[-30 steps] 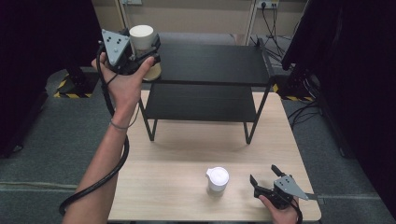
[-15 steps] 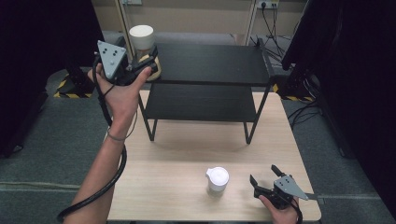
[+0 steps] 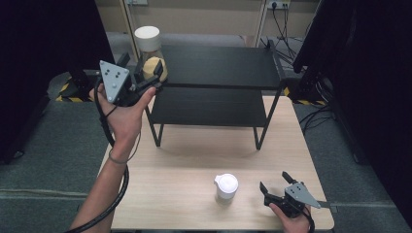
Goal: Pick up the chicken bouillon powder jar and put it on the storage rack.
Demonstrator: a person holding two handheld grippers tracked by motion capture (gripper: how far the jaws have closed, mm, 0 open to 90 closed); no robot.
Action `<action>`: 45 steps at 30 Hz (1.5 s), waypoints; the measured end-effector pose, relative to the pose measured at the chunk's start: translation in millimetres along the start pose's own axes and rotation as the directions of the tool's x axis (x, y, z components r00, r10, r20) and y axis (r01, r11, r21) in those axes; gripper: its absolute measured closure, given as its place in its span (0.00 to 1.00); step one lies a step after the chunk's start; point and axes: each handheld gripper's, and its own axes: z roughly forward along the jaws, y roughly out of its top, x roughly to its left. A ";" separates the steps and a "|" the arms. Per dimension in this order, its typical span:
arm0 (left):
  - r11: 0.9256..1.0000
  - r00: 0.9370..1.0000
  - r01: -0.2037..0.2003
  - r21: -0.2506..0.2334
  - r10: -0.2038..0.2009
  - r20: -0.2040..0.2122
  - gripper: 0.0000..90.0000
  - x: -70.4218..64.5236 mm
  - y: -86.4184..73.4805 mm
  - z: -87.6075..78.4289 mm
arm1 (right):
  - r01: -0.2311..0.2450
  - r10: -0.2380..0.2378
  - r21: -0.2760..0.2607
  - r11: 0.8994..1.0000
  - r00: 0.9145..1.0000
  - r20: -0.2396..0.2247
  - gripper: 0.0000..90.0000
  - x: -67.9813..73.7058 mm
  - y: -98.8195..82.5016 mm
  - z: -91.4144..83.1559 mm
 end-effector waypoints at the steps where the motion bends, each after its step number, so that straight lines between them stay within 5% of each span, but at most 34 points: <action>1: 1.000 1.000 0.000 -0.001 0.000 0.006 0.14 -0.1 -3.3 -2.5 | 0.000 0.000 -0.001 1.000 1.000 0.000 0.08 0.0 -0.2 0.0; 20: 1.000 0.999 -0.001 0.001 0.001 0.045 0.14 -7.0 -55.7 -35.9 | 0.001 -0.001 0.000 1.000 1.000 0.001 0.08 0.4 -0.1 -0.1; 45: 0.999 0.997 -0.010 0.033 0.007 0.081 0.13 -7.9 -104.8 -70.2 | 0.001 -0.001 -0.002 1.000 1.000 0.001 0.08 1.2 -0.4 0.0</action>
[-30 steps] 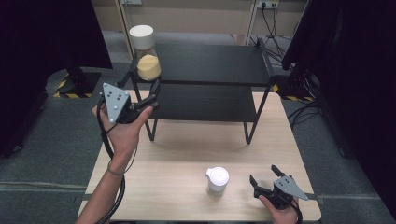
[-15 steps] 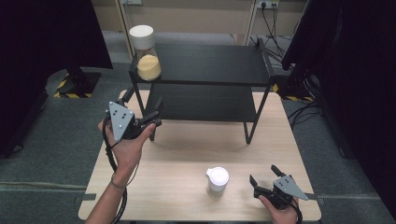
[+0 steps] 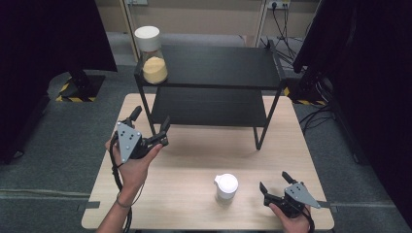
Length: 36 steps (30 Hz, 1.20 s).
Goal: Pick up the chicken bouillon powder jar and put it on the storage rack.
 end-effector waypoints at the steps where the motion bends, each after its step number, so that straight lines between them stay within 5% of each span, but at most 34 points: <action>1: 1.000 1.000 0.000 0.000 0.000 0.001 0.13 0.0 -1.7 -1.0 | 0.000 0.000 -0.001 1.000 1.000 0.000 0.08 0.0 -0.1 0.1; 24: 0.997 1.000 0.016 0.069 -0.017 0.009 0.13 -0.8 -55.4 -27.9 | 0.001 -0.001 -0.002 1.000 1.000 -0.002 0.08 0.4 -0.2 0.2; 36: 0.988 0.997 0.056 0.146 -0.062 0.035 0.12 -2.1 -91.9 -39.9 | 0.002 -0.002 -0.004 1.000 1.000 -0.003 0.08 0.3 -0.5 0.0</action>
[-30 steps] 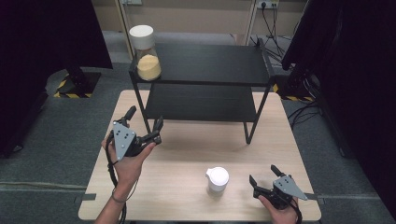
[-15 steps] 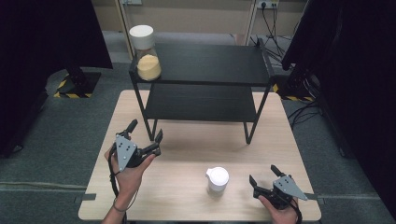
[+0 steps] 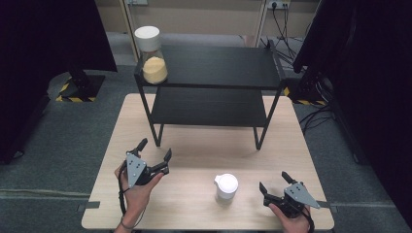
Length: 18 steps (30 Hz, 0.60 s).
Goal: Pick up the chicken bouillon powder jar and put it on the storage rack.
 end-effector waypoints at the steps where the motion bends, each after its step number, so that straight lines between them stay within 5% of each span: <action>1: 1.000 1.000 0.001 0.012 -0.001 0.002 0.12 0.2 -3.1 -0.1 | 0.001 -0.001 0.001 1.000 1.000 -0.001 0.08 0.0 0.1 0.0; 10: 0.995 0.998 0.059 0.085 -0.061 0.020 0.12 3.2 -36.5 -2.7 | 0.001 -0.001 -0.003 1.000 1.000 -0.006 0.08 -1.1 -0.6 -0.2; 18: 0.994 0.998 0.055 0.095 -0.058 0.031 0.13 2.5 -42.7 -4.2 | 0.001 -0.001 -0.008 1.000 1.000 -0.010 0.08 -1.9 -1.5 -0.7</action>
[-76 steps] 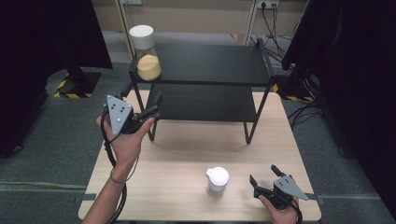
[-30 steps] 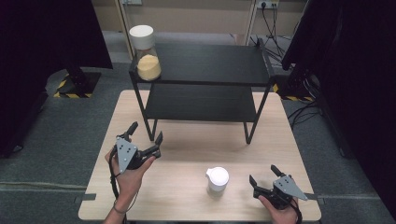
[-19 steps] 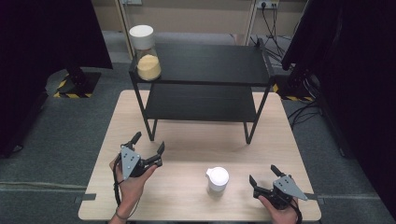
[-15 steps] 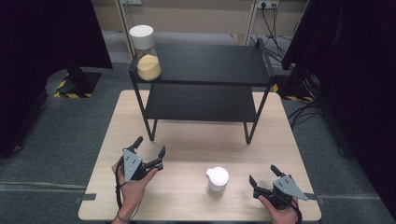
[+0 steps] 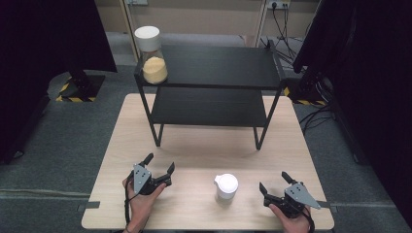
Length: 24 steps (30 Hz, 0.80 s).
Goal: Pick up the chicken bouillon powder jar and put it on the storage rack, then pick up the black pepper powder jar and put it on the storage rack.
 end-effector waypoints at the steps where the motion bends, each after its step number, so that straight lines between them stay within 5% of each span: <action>1: 1.000 1.000 -0.004 0.000 0.004 0.002 0.13 0.1 0.0 0.0 | 0.000 0.000 0.001 1.000 1.000 -0.001 0.08 -0.1 0.1 0.0; 10: 1.000 1.000 0.014 -0.003 -0.014 0.005 0.13 2.1 -0.6 -0.5 | 0.000 -0.001 -0.016 1.000 1.000 -0.013 0.07 -2.4 -2.9 -1.2; 17: 1.000 1.000 -0.005 0.000 0.005 0.005 0.14 0.0 0.1 -0.1 | -0.006 -0.001 -0.063 0.998 0.994 -0.113 0.07 -10.1 -5.4 -5.9; 24: 1.000 1.000 0.000 0.000 0.000 0.005 0.14 0.5 0.1 -0.5 | -0.002 -0.022 -0.089 0.996 0.960 -0.277 0.07 -12.9 0.9 -2.6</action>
